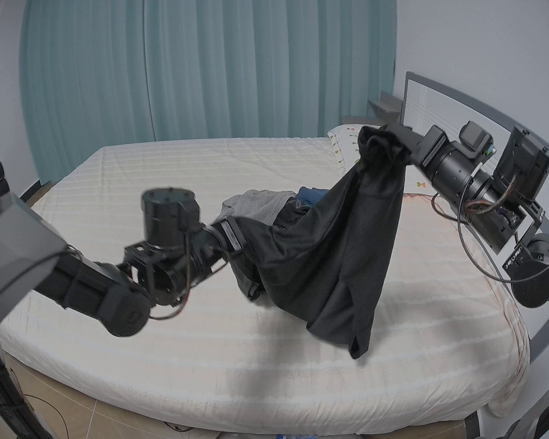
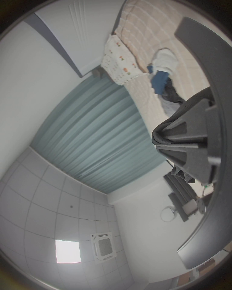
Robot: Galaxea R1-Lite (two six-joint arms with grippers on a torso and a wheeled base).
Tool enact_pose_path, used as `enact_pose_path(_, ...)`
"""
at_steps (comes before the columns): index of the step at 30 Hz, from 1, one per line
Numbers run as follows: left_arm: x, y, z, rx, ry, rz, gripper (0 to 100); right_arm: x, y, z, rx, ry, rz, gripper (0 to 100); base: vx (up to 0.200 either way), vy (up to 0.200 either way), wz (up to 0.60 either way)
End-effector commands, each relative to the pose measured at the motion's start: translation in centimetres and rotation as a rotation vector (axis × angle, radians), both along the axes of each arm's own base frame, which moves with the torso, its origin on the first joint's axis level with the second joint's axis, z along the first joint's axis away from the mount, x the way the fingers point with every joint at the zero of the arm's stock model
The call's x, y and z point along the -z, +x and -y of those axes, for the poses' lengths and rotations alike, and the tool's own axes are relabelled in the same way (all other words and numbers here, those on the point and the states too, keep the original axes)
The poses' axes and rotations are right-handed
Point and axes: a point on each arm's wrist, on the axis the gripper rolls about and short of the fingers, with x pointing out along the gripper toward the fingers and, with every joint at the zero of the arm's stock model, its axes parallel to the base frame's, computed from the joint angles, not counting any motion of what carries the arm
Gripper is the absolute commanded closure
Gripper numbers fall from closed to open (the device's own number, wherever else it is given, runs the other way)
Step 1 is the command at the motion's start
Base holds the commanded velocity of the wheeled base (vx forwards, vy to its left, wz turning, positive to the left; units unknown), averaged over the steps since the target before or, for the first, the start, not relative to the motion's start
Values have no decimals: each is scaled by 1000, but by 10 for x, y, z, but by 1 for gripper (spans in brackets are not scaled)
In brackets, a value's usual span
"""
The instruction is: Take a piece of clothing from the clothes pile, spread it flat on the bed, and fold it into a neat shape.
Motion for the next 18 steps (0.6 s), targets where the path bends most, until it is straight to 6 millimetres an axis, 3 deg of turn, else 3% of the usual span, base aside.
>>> enact_pose_path(1, -53, -20, -30, -22, -102, 99, 100, 10, 10, 8, 39, -2, -4, 100, 0, 0, 0)
enact_pose_path(3, -35, -25, -31, -21, -90, 33, 100, 38, 6, 3, 9, -49, -87, 100, 0, 0, 0)
enact_pose_path(5, -25, -28, -31, -20, -102, -4, 100, 52, 4, 2, -2, -68, -127, 100, 0, 0, 0)
enact_pose_path(7, -4, -27, -30, -24, -124, -76, 100, 72, 5, 0, -14, -56, -196, 100, 0, 0, 0)
enact_pose_path(12, 13, -29, -30, -26, -188, -124, 100, 93, 2, 1, -40, 18, -289, 100, 0, 0, 0)
enact_pose_path(13, 23, -35, -29, 4, -196, -152, 100, 108, 3, 1, -44, 23, -347, 100, 0, 0, 0)
enact_pose_path(18, 32, -36, -28, 25, -201, -172, 100, 119, 2, 7, -43, 62, -397, 100, 0, 0, 0)
